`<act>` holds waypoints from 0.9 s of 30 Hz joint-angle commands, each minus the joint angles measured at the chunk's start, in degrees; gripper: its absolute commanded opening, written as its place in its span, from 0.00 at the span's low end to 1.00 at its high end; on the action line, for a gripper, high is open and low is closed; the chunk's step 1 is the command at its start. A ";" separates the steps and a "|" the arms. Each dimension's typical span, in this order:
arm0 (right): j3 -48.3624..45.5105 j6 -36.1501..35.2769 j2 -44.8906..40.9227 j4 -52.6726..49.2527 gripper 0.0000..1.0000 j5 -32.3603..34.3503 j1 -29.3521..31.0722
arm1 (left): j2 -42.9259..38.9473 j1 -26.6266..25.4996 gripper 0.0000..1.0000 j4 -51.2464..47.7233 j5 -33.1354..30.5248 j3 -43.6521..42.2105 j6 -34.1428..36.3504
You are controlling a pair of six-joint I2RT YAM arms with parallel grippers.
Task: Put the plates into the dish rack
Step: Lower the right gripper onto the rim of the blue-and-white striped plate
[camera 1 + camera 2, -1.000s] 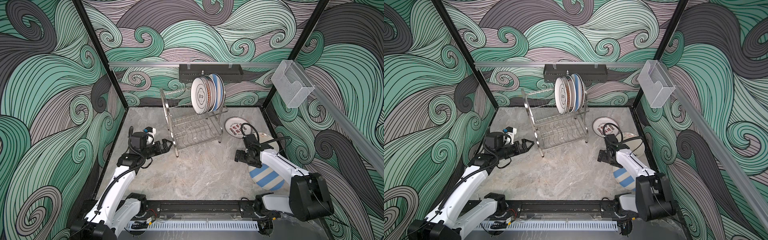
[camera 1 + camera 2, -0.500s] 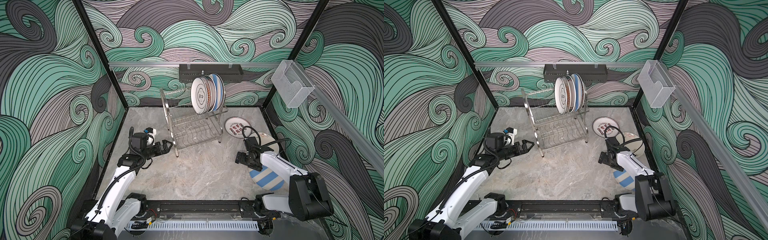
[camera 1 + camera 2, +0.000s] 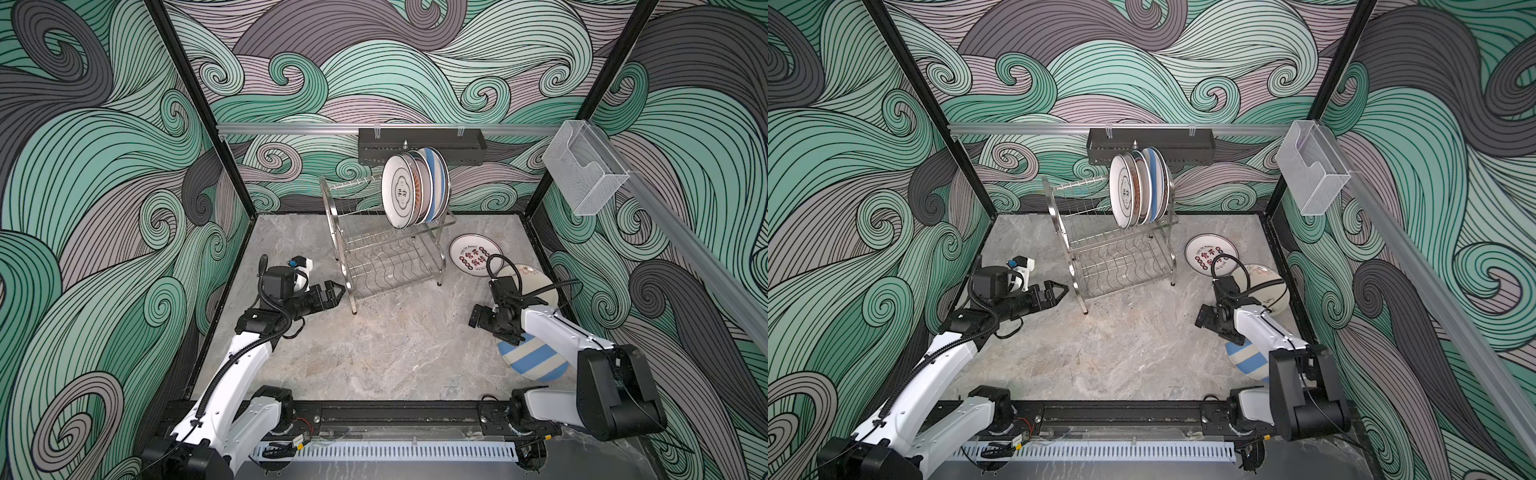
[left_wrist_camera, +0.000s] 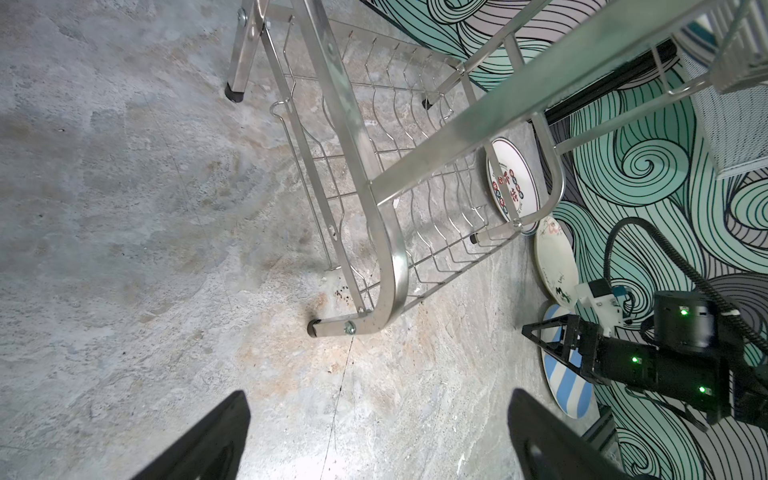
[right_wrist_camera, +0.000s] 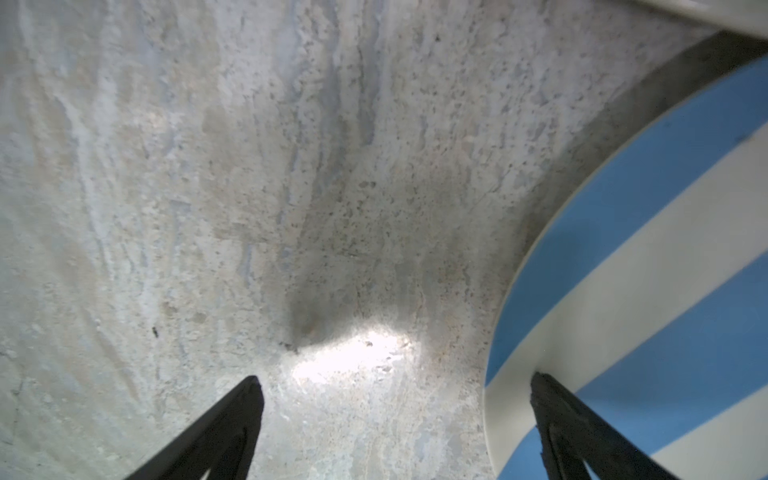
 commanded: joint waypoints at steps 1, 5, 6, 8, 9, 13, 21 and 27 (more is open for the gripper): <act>-2.16 2.12 0.40 2.48 1.00 -7.85 0.14 | 0.67 -0.20 0.99 1.62 -0.61 -0.77 -0.17; -2.71 2.80 0.07 3.18 0.99 -10.71 1.01 | 1.83 -0.15 0.99 1.37 -0.09 -0.65 -0.33; -2.83 3.00 -0.17 3.29 0.99 -11.07 1.27 | 2.06 -0.20 0.99 1.41 0.05 -0.54 -0.31; -3.47 3.93 -1.14 4.20 0.99 -11.94 1.93 | 2.43 -0.16 0.99 1.41 0.27 -0.21 -0.18; -3.95 4.42 -1.87 4.86 0.99 -12.43 2.23 | 2.72 -0.20 0.99 1.41 0.34 -0.05 -0.12; -4.83 6.13 -4.10 5.70 0.98 -14.07 4.16 | 3.36 -0.21 0.99 0.99 0.89 0.70 0.27; -7.73 10.30 -6.38 11.24 0.95 -14.47 12.00 | 5.56 -0.16 0.99 -0.42 2.78 1.43 0.97; -6.68 10.15 -1.40 16.76 0.95 -17.68 16.06 | 5.32 -0.21 0.98 -1.09 2.30 1.58 1.32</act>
